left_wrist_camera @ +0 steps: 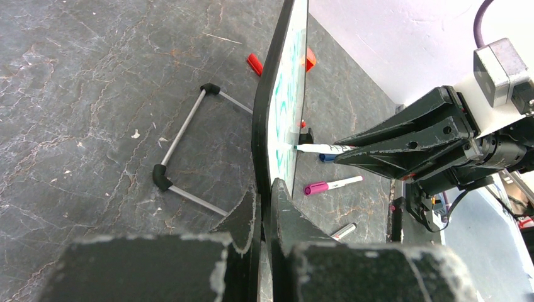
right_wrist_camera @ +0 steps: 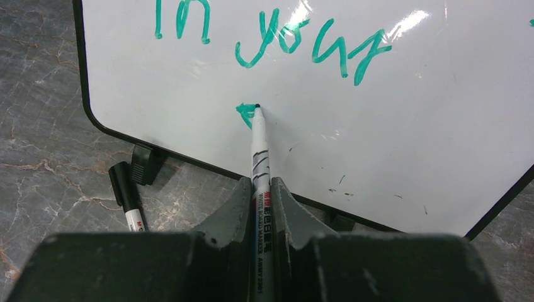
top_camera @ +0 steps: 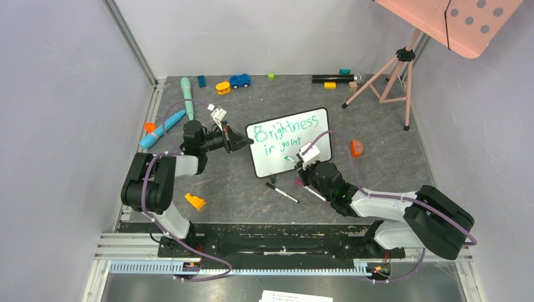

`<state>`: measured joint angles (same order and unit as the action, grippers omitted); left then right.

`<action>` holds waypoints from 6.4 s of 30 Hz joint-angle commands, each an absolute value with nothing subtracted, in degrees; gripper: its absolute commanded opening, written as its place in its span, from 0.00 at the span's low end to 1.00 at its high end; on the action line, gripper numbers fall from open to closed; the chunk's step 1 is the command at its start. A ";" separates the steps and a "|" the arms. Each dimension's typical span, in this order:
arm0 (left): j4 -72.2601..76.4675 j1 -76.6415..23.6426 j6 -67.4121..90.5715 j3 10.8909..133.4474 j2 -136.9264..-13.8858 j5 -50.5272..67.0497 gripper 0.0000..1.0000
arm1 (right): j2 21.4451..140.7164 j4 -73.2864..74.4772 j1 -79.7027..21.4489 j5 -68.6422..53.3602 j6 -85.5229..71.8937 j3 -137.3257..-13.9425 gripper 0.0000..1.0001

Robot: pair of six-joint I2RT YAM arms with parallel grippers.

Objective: Write a sentence on the whiteboard

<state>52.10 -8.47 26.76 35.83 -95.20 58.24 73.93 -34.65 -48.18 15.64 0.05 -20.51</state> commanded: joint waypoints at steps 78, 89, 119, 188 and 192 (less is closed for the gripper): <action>50.19 -8.89 18.63 35.78 -93.85 57.92 0.02 | 70.39 -30.85 -47.73 18.44 0.09 -19.69 0.00; 50.01 -8.88 18.54 35.81 -93.75 57.88 0.02 | 63.28 -30.17 -47.77 15.00 0.38 -19.23 0.00; 50.36 -8.88 18.81 35.47 -93.64 57.98 0.02 | 66.52 -14.08 -47.46 17.90 -3.38 -29.60 0.00; 50.80 -8.88 18.89 35.25 -93.66 57.92 0.02 | 72.38 -8.09 -44.65 15.85 -3.85 -33.99 0.00; 50.80 -8.88 18.85 35.30 -93.67 57.92 0.02 | 71.47 -7.61 -44.65 15.92 -4.20 -33.19 0.00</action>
<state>50.96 -8.47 26.68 35.83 -94.74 57.91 72.14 -8.40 -45.23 14.06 -3.40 -33.87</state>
